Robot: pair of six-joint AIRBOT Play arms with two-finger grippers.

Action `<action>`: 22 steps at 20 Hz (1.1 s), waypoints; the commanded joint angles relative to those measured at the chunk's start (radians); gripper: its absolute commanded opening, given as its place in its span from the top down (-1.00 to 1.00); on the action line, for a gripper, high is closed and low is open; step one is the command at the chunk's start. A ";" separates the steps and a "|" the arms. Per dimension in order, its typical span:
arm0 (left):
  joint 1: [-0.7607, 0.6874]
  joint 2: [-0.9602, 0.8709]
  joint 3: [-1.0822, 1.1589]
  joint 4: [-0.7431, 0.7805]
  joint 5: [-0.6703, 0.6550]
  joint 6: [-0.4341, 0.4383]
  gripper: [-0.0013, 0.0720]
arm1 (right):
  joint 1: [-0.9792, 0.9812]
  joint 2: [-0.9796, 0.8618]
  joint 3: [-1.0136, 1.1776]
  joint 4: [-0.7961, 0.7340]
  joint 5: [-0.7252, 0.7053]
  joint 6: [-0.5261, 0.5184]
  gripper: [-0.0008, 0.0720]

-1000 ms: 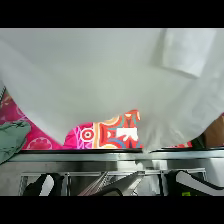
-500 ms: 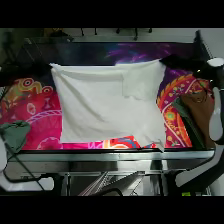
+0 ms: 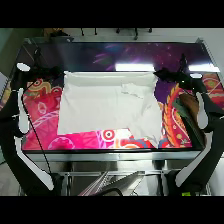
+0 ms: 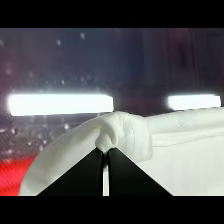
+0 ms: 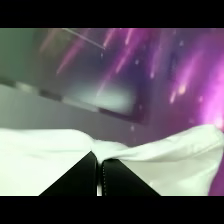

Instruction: Fold the shirts.

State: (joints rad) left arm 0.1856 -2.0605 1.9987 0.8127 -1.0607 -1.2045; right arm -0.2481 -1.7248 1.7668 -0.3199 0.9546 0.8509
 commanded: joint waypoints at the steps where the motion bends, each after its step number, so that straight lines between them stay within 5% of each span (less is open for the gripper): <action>1: 0.006 -0.008 0.015 0.009 -0.041 -0.021 0.92 | -0.010 0.035 -0.005 -0.193 0.100 0.068 0.93; 7: 0.004 0.010 -0.162 0.166 -0.071 -0.068 0.92 | 0.016 0.037 -0.141 -0.308 0.134 0.099 0.93; 13: 0.000 0.010 -0.170 0.153 -0.097 -0.069 0.91 | 0.048 0.051 -0.172 -0.278 0.075 0.088 0.83; 14: 0.000 0.010 -0.136 0.154 -0.142 -0.069 0.36 | 0.048 0.069 -0.172 -0.279 0.082 0.088 0.41; 15: 0.000 0.010 -0.098 0.153 -0.186 -0.074 -0.60 | 0.046 0.094 -0.172 -0.279 0.097 0.087 0.20; 16: 0.003 0.010 -0.053 0.154 -0.235 -0.096 -0.88 | 0.039 0.126 -0.172 -0.280 0.116 0.087 0.15; 19: 0.027 0.033 0.066 0.154 -0.389 -0.136 -0.86 | -0.011 0.253 -0.172 -0.293 0.192 0.093 0.15; 22: 0.077 0.156 -0.067 0.164 -0.424 -0.134 -0.86 | -0.090 0.359 -0.210 -0.396 0.295 0.150 0.15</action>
State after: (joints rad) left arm 0.2272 -1.9839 1.9850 0.9665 -1.3941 -1.3262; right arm -0.2813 -1.4570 1.5837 -0.6407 1.1542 0.9577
